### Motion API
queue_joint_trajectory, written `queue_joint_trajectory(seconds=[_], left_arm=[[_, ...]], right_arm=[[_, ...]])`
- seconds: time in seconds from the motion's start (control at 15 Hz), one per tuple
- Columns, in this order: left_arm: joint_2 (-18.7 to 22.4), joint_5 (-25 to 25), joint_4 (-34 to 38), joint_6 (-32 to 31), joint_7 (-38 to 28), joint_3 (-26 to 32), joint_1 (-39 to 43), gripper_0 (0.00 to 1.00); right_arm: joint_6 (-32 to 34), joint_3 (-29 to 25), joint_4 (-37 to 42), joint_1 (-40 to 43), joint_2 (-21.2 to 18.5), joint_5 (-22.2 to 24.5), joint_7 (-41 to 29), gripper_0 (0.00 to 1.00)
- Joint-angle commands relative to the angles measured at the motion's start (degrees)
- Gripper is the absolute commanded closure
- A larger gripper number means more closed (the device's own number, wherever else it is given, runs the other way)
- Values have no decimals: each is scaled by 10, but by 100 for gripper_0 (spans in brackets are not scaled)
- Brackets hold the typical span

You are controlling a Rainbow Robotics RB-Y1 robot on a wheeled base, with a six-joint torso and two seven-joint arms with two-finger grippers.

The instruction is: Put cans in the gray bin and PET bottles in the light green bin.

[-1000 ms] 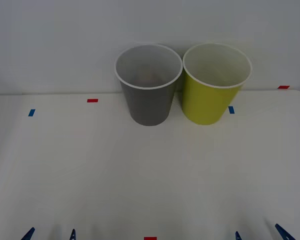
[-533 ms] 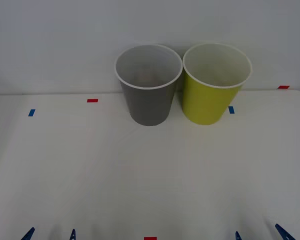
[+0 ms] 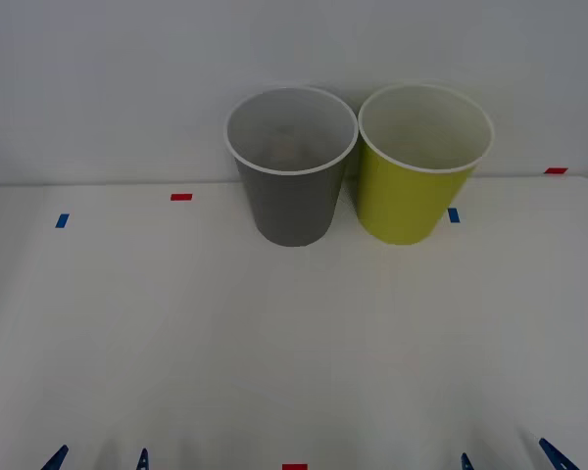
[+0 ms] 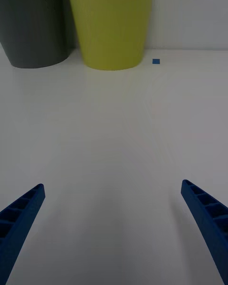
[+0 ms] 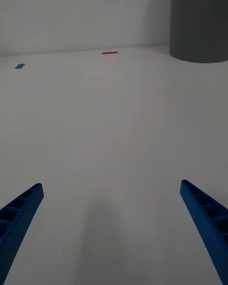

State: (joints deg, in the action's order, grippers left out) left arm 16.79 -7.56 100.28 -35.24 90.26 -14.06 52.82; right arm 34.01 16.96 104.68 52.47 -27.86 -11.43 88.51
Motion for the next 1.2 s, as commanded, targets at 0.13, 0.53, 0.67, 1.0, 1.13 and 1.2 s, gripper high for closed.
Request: queue_joint_trajectory(seconds=[0.13,0.53,0.67,1.0,1.13,1.2], left_arm=[[0,0,0,0,0,0,0,0],[0,0,0,0,0,0,0,0],[0,0,0,0,0,0,0,0],[0,0,0,0,0,0,0,0],[0,0,0,0,0,0,0,0],[0,0,0,0,0,0,0,0]], right_arm=[[0,0,0,0,0,0,0,0],[0,0,0,0,0,0,0,0],[0,0,0,0,0,0,0,0],[0,0,0,0,0,0,0,0],[0,0,0,0,0,0,0,0],[0,0,0,0,0,0,0,0]])
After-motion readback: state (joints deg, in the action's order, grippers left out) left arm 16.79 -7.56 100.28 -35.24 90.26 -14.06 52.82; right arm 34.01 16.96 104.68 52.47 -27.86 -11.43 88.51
